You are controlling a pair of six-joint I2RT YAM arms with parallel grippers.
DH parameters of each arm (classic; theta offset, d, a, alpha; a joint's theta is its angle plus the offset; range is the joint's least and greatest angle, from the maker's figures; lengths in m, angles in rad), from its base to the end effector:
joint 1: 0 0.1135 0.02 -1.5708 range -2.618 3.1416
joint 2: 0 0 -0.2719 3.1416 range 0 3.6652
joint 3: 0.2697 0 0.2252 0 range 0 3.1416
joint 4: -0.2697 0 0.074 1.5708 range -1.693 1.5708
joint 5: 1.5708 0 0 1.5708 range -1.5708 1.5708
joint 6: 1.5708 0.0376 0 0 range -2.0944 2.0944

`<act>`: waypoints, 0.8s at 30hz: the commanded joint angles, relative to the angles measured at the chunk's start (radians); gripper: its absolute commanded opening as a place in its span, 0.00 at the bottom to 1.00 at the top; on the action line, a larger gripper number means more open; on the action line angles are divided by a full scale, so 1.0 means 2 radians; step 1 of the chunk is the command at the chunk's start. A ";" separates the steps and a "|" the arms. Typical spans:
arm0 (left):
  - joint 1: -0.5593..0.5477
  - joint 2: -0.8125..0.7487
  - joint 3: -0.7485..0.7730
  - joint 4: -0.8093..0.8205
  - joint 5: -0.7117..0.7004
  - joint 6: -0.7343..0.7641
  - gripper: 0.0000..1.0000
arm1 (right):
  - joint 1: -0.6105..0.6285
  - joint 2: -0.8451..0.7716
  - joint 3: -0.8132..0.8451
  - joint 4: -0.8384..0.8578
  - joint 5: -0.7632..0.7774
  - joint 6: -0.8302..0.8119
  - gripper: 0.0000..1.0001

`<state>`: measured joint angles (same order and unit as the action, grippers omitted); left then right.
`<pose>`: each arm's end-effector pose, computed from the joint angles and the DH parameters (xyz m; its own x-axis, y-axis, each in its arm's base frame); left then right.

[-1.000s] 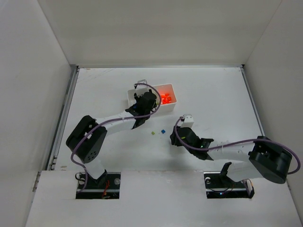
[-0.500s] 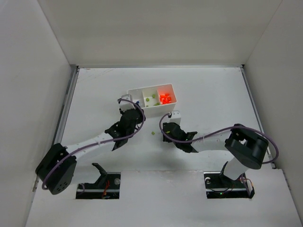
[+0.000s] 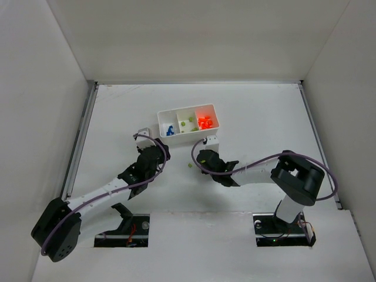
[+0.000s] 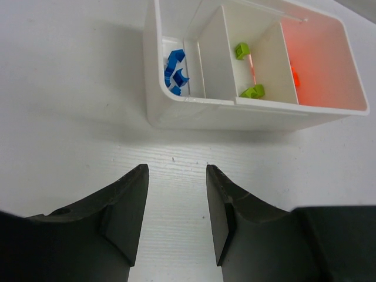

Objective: Sort the legos into containers by color

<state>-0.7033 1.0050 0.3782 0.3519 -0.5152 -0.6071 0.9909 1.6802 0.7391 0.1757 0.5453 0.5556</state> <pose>0.1553 -0.1074 0.2353 -0.2848 -0.4094 -0.8668 0.0471 0.8971 -0.4392 0.1821 0.2424 0.1701 -0.5917 -0.0803 -0.8022 -0.2333 0.9695 0.0751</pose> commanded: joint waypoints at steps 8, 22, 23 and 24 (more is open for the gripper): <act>-0.007 -0.055 -0.045 -0.032 0.016 -0.018 0.41 | 0.003 -0.081 0.028 -0.083 -0.013 -0.014 0.26; -0.065 -0.036 -0.078 -0.003 0.008 -0.055 0.39 | -0.026 0.056 0.311 -0.059 -0.108 -0.088 0.26; -0.068 -0.038 -0.083 -0.003 0.006 -0.057 0.39 | -0.029 0.071 0.330 -0.059 -0.109 -0.091 0.26; -0.070 -0.038 -0.087 -0.003 0.003 -0.061 0.39 | -0.034 0.091 0.353 -0.059 -0.112 -0.092 0.27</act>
<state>-0.8303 0.9340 0.2287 0.3149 -0.4778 -0.6945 0.9436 1.7897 1.3418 0.0368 0.3527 0.4213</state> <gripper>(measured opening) 0.392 0.269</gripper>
